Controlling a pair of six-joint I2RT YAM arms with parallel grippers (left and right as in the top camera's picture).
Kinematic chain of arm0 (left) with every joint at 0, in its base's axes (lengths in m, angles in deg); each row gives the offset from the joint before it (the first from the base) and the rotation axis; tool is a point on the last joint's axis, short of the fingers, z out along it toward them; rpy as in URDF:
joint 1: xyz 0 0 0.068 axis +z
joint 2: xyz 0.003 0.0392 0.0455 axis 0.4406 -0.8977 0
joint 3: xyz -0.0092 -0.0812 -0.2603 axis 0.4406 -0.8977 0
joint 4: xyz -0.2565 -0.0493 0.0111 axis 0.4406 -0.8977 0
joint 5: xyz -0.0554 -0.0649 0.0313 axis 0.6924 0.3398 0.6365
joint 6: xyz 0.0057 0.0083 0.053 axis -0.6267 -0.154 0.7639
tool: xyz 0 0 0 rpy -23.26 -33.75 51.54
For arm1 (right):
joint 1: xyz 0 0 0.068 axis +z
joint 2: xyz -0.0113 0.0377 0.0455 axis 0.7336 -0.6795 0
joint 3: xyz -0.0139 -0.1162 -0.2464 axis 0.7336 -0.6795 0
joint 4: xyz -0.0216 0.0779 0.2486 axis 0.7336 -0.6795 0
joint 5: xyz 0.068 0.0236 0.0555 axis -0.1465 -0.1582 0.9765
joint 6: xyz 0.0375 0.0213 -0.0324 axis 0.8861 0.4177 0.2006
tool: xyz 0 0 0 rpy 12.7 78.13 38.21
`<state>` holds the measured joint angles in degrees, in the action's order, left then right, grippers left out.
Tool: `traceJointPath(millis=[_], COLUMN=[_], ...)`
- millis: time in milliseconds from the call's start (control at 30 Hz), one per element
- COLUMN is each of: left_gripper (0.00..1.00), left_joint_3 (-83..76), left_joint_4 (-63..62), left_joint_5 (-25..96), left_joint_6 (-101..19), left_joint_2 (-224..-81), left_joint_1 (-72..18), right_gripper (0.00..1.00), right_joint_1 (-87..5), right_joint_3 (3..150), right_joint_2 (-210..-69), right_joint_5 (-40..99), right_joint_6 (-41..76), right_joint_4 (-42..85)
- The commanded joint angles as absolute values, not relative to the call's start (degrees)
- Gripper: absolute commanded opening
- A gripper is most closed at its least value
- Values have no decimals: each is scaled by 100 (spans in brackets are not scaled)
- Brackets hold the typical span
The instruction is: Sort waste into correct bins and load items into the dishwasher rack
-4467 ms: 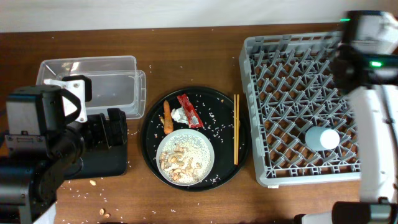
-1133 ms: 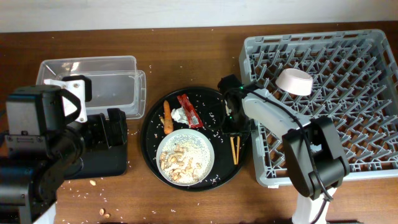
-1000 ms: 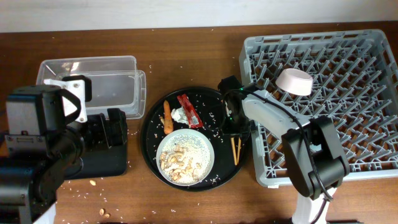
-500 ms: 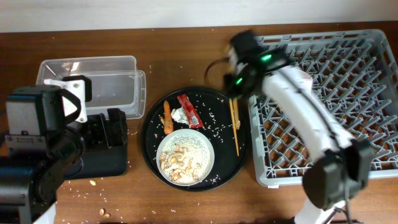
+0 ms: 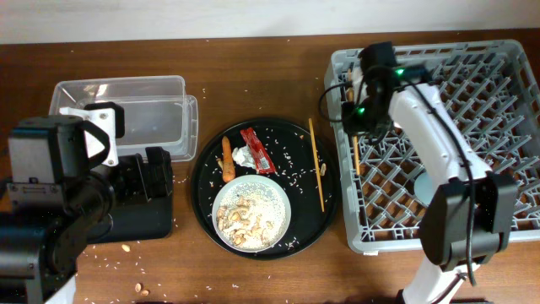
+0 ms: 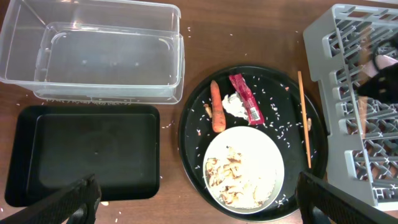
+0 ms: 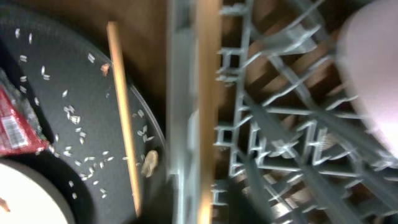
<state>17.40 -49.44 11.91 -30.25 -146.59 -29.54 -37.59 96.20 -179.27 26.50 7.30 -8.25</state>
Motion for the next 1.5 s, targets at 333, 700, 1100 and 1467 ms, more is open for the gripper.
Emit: traceJointPath(millis=[333, 700, 1100, 1467], left_gripper=[99, 99, 99, 99], left_joint_3=[1749, 1749, 1749, 1749], left_joint_4=[-4946, -4946, -4946, -4946], left_joint_5=[1110, 1110, 1110, 1110], left_joint_6=[-3049, -3049, -3049, -3049], left_joint_2=[-14605, -14605, -14605, -14605], left_joint_1=[-2934, -2934, -2934, -2934], right_gripper=[40, 34, 4, 4], right_joint_1=[-2259, -2139, -2132, -2690], right_joint_3=[9436, 8081, 8127, 9298], right_joint_2=[-17833, -18298, -18154, -16941], right_joint_5=[1968, 1483, 1975, 1006], right_joint_6=[1191, 1930, 1746, 1095], right_joint_4=[-939, 676, 694, 244])
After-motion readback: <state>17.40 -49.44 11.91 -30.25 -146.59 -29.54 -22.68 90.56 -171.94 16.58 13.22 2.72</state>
